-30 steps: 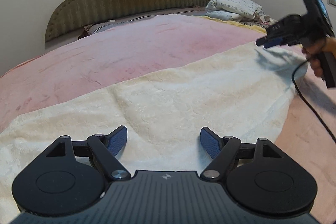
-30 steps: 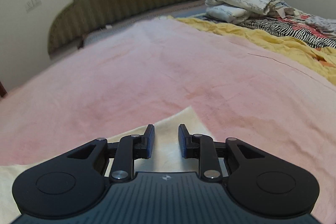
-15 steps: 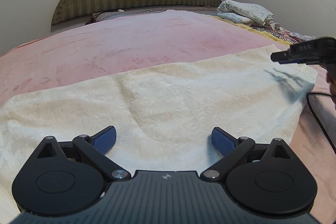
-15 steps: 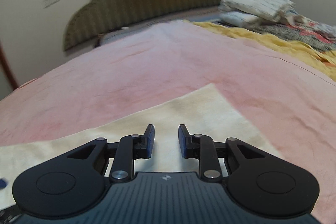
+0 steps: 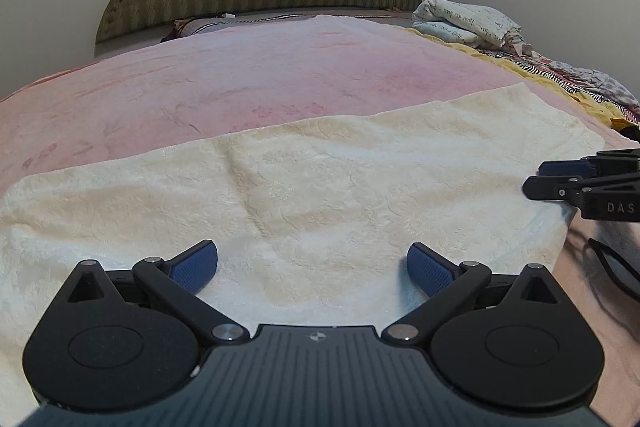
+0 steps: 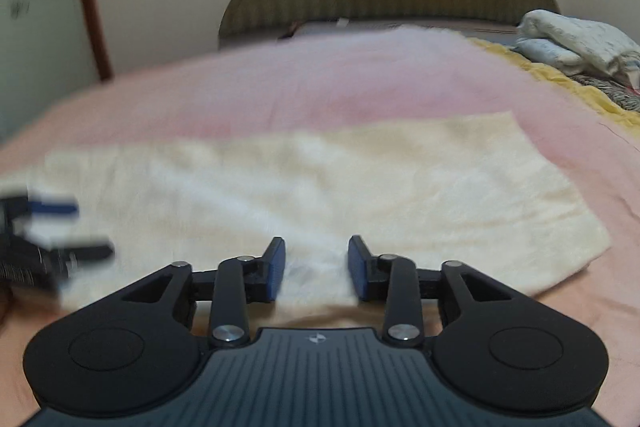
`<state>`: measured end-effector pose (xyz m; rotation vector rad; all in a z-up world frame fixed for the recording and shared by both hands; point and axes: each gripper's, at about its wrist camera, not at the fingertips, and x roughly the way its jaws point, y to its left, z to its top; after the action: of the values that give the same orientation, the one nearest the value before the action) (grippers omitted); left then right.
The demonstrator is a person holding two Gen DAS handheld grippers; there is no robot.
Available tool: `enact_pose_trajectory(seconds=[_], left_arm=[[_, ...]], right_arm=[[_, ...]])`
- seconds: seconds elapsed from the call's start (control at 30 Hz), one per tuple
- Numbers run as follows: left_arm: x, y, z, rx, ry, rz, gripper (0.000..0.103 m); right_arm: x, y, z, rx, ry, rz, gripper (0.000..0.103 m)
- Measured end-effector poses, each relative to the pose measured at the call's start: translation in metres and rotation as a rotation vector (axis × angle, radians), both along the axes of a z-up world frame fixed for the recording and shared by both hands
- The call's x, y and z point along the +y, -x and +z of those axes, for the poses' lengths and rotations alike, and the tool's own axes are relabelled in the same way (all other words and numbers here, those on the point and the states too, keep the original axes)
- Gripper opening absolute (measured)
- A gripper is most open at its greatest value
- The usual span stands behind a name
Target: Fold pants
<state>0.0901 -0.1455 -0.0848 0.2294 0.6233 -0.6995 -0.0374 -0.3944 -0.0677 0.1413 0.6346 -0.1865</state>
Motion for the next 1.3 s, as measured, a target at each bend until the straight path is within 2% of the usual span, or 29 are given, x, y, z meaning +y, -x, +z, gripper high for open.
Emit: enact_pose_trajectory(seconds=[0.07,0.17,0.27,0.33,0.5,0.77,0.9,0.97,1.03,1.17,1.23,1.3], left_arm=[[0.0,0.0,0.0,0.001,0.002,0.0,0.103],[-0.001,0.0,0.0,0.0,0.0,0.0,0.103],[-0.001,0.0,0.0,0.0,0.002,0.0,0.103],[-0.001,0.0,0.0,0.0,0.002,0.0,0.103],[-0.001,0.0,0.0,0.001,0.002,0.0,0.103],[-0.001,0.0,0.0,0.001,0.003,0.0,0.103],[-0.001,0.0,0.0,0.001,0.003,0.0,0.103],[-0.001,0.0,0.0,0.001,0.003,0.0,0.103],[-0.001,0.0,0.0,0.001,0.003,0.0,0.103],[-0.001,0.0,0.0,0.002,0.007,0.0,0.103],[0.003,-0.001,0.001,0.008,0.032,-0.001,0.102],[0.01,-0.003,0.002,0.025,0.09,-0.005,0.1]], right_arm=[[0.005,0.008,0.001,-0.026,0.037,-0.022,0.038],[-0.012,0.032,0.012,-0.117,-0.026,-0.156,0.038],[-0.042,0.059,0.019,-0.159,-0.147,-0.3,0.039],[-0.061,0.07,0.013,-0.14,-0.258,-0.348,0.039],[-0.087,0.077,-0.015,-0.16,-0.526,-0.382,0.04],[-0.115,0.071,-0.038,-0.343,-0.67,-0.47,0.039],[-0.128,0.055,-0.04,-0.364,-0.654,-0.496,0.037],[-0.131,0.047,-0.039,-0.344,-0.63,-0.495,0.034],[-0.132,0.04,-0.038,-0.309,-0.604,-0.503,0.025],[-0.134,0.038,-0.036,-0.293,-0.587,-0.491,0.021],[-0.134,0.039,-0.036,-0.296,-0.598,-0.494,0.021],[-0.135,0.038,-0.036,-0.292,-0.602,-0.496,0.021]])
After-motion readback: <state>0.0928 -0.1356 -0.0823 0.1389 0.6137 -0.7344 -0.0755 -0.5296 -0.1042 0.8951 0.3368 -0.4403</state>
